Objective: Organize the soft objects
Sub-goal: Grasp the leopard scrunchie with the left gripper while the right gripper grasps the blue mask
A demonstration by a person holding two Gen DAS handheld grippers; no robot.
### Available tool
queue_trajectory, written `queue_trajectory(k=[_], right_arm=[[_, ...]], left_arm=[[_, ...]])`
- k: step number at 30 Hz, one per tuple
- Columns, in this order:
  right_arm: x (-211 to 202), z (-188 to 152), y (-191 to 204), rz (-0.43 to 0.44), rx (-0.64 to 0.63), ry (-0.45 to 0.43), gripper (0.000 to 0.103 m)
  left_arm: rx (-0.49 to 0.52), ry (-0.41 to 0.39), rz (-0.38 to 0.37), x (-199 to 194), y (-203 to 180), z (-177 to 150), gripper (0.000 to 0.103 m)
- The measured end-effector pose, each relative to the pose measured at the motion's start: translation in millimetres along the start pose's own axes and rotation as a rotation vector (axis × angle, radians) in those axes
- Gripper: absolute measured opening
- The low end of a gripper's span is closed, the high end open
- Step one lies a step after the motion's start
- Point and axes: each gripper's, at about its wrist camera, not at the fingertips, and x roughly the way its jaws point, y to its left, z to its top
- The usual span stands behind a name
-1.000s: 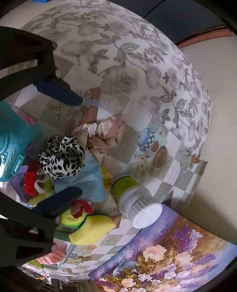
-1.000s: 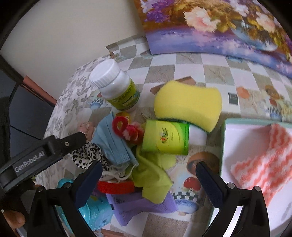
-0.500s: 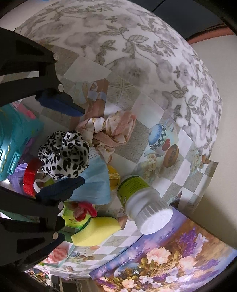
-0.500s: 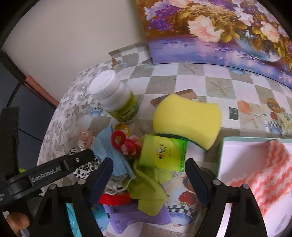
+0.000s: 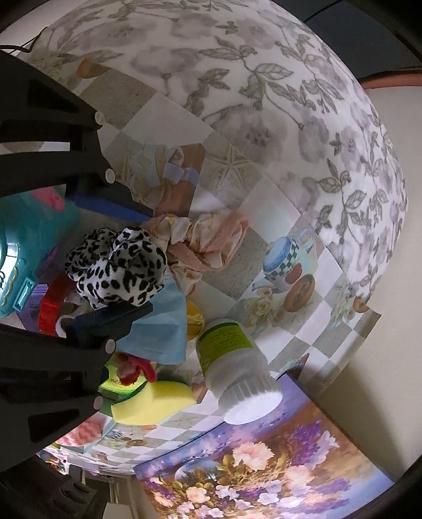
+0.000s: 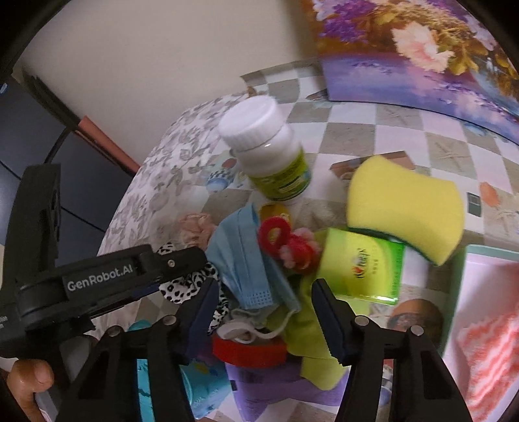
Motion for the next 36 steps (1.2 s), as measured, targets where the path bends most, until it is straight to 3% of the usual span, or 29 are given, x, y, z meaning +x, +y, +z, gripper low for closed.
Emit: queue_trajectory(k=[4,14,23,25,28,32,36], right_arm=[[8.9,0.1,-1.7,0.018,0.009,0.013,0.055],[21.8,2.1,1.3,0.003,-0.011,0.020,0.054],[30.1,-1.2,9.9,0.007,-0.043,0.035,0.032],[29.4,-1.5,11.2,0.002,-0.054,0.029,0.023],[26.2,-0.6,11.1,0.003,-0.058,0.016,0.013],[22.0,1.1,11.0,0.001,-0.058,-0.001,0.012],[20.0,2.5,11.4,0.000,-0.058,-0.006,0.012]], left_arm=[[-0.022,0.009,-0.007,1.9,4.5,0.4,0.051],[-0.041,0.016,0.001,4.4,7.4,-1.0,0.051],[-0.049,0.024,0.001,8.4,7.6,0.0,0.051],[-0.052,0.021,0.003,8.8,7.6,0.3,0.051],[-0.052,0.016,0.000,8.3,8.2,0.5,0.042],[-0.046,0.008,-0.001,6.9,6.9,0.4,0.031],[-0.054,-0.005,0.000,4.3,8.5,1.3,0.026]])
